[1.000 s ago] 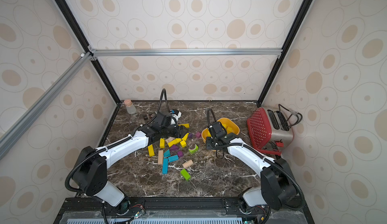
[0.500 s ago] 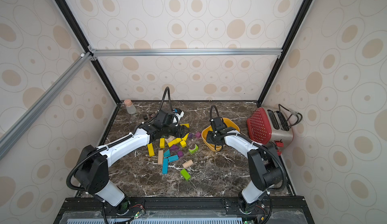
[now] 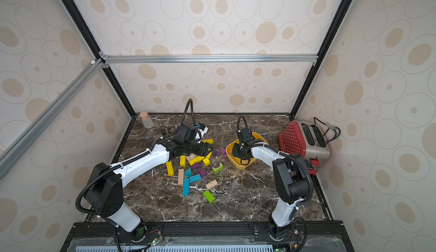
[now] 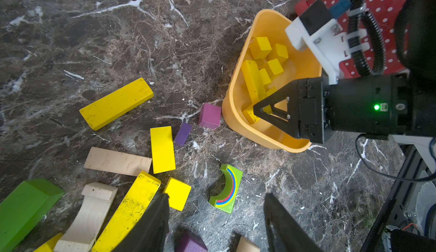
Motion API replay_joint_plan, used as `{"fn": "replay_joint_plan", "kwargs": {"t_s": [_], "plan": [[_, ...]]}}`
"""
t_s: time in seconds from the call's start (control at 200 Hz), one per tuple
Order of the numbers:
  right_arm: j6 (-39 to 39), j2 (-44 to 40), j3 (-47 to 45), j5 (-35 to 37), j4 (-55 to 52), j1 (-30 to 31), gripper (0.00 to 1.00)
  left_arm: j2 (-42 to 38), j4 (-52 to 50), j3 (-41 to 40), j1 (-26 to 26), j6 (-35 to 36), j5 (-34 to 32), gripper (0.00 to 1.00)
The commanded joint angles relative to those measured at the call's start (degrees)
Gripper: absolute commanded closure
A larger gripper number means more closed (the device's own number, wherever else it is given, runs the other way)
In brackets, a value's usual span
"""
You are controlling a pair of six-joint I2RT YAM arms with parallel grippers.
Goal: Pick out the yellow building blocks
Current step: Place the building block in the storage box.
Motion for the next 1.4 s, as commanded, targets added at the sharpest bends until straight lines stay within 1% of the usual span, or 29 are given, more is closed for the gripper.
{"fn": "replay_joint_plan", "kwargs": {"t_s": [0.0, 0.125, 0.235, 0.391, 0.631, 1.172, 1.392], "plan": [[0.4, 0.3, 1.8, 0.0, 0.2, -0.1, 0.79, -0.3, -1.5, 1.9, -0.3, 1.8, -0.7, 0.37], [0.0, 0.2, 2.0, -0.5, -0.2, -0.1, 0.7, -0.2, -1.3, 2.0, -0.3, 1.3, -0.6, 0.37], [-0.2, 0.0, 2.1, -1.6, 0.0, -0.1, 0.6, 0.0, -1.3, 1.9, -0.4, 1.1, -0.5, 0.37], [-0.4, 0.1, 2.2, -4.1, 0.5, -0.1, 0.55, 0.3, -1.5, 2.5, -0.4, 1.2, -0.5, 0.37], [-0.8, -2.5, 1.4, -2.7, 0.6, -0.1, 0.54, 0.6, -1.5, 3.3, -0.3, 1.4, -1.1, 0.37], [-4.2, -8.6, 1.7, -0.9, -2.6, 0.2, 0.54, 2.4, -2.6, 6.1, -0.4, 2.6, -2.0, 0.37], [-6.0, -11.9, 1.0, 0.7, -2.9, 2.7, 0.54, 3.2, -3.7, 6.9, -0.3, 3.2, -2.3, 0.37]]}}
